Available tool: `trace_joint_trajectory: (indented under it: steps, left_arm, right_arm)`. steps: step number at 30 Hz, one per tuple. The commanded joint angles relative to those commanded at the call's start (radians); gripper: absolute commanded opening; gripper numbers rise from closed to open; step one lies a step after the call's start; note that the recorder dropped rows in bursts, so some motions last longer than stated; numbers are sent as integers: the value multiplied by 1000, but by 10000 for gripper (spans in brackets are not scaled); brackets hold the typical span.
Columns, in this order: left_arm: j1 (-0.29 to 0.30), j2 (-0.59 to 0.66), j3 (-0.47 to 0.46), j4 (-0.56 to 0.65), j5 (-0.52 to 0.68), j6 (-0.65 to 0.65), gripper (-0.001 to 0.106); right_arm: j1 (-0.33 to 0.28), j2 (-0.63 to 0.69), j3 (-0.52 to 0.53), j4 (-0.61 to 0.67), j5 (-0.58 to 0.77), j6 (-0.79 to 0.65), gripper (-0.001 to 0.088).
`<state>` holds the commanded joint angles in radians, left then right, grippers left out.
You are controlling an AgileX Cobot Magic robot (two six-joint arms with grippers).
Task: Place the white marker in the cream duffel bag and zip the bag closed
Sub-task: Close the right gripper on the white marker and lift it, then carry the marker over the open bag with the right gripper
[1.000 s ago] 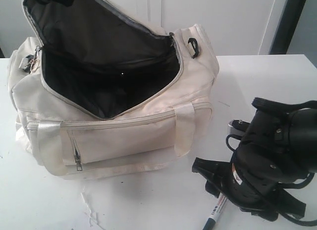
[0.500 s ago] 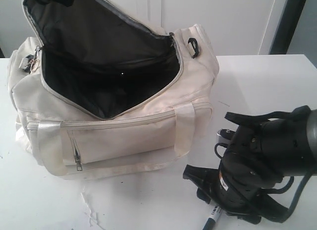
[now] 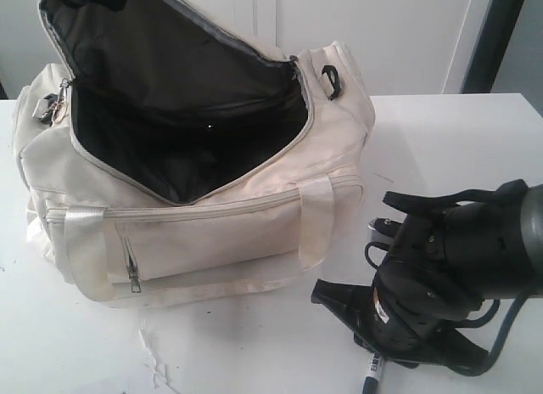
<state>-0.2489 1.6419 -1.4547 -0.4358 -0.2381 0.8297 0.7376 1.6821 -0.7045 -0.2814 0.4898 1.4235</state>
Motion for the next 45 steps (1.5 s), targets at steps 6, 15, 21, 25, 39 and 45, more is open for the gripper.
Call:
trace_joint_trajectory:
  steps: [6,15,21,25,39,45]
  left_arm:
    - [0,0,0,0,0,0,0]
    - [0,0,0,0,0,0,0]
    - [0,0,0,0,0,0,0]
    - [0,0,0,0,0,0,0]
    - [0,0,0,0,0,0,0]
    - [0,0,0,0,0,0,0]
  right_arm:
    - [0,-112,5,-50,87,-40,0]
    - [0,-374,32,-197,188,-254,0]
    - [0,-498,32,-217,125,-531,0]
    - [0,-548,32,-291,30,-580,0]
    - [-2,-555,32,-600,-357,-552,0]
    - [-2,-522,26,-608,-511,-528,0]
